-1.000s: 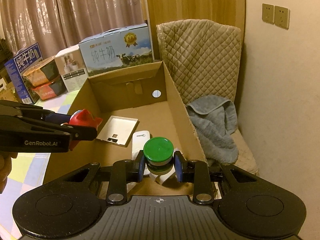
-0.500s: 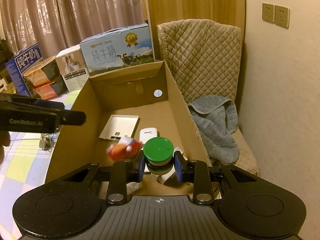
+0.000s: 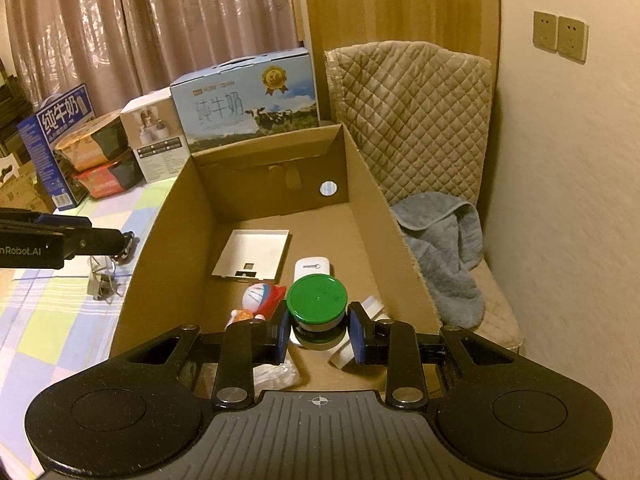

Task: Organize rigid objects
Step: 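Lower the red figure and green jar into the box and open both grippers, then move both open grippers from the box back over the table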

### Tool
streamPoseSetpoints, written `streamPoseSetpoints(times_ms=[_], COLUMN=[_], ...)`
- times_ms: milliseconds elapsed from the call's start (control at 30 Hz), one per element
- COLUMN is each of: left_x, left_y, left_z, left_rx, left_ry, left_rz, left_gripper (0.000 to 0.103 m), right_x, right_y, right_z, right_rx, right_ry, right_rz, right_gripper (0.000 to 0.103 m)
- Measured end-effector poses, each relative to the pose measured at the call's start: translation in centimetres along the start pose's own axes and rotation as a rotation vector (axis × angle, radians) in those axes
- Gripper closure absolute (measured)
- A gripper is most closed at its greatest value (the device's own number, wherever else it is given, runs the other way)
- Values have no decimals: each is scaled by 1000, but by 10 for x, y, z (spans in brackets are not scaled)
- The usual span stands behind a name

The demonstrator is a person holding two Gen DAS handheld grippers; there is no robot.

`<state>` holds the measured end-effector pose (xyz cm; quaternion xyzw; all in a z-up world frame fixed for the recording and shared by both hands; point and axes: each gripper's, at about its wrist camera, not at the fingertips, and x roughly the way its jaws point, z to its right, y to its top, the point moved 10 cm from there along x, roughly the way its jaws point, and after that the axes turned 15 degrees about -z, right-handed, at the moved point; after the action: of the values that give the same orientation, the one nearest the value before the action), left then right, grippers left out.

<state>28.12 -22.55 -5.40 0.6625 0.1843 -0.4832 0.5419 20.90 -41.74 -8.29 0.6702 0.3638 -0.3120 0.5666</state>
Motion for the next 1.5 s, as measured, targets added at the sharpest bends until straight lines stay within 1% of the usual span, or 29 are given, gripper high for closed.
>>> streamPoseSetpoints(times_ms=[400,467,500,533,600,867,1233,1400,1500], left_x=[-1,-1,-1,0,-1,-8,-27,-40,-48], left_y=[-6,-8,-8,-9,-10,-18,-33,-40,-44], left_z=[-11,-12,-13,-14,-17,-27,-35,-42,-44], left_rx=[-17,-19,-19,-20,-26,-44,-60,-66,-65], left_ry=[1,2,3,5,7,19,30,37,40], left_rz=[2,2,1,1,1,2,-1,6,9], left_gripper=[46,45,45,45,45,45,44,43,39], right_x=[6,5,4,3,0,-8,-20,-28,-34], right_y=[1,2,3,3,6,8,2,3,3], right_z=[-7,-8,-7,-6,-4,-7,-26,-37,-45], right_rx=[-14,-10,-5,5,21,22,0,-13,-23], right_ry=[0,10,14,11,15,24,31,33,35], right_rz=[-12,-2,5,12,28,40,44,52,60], right_gripper=[76,76,71,60,52,51,51,51,51])
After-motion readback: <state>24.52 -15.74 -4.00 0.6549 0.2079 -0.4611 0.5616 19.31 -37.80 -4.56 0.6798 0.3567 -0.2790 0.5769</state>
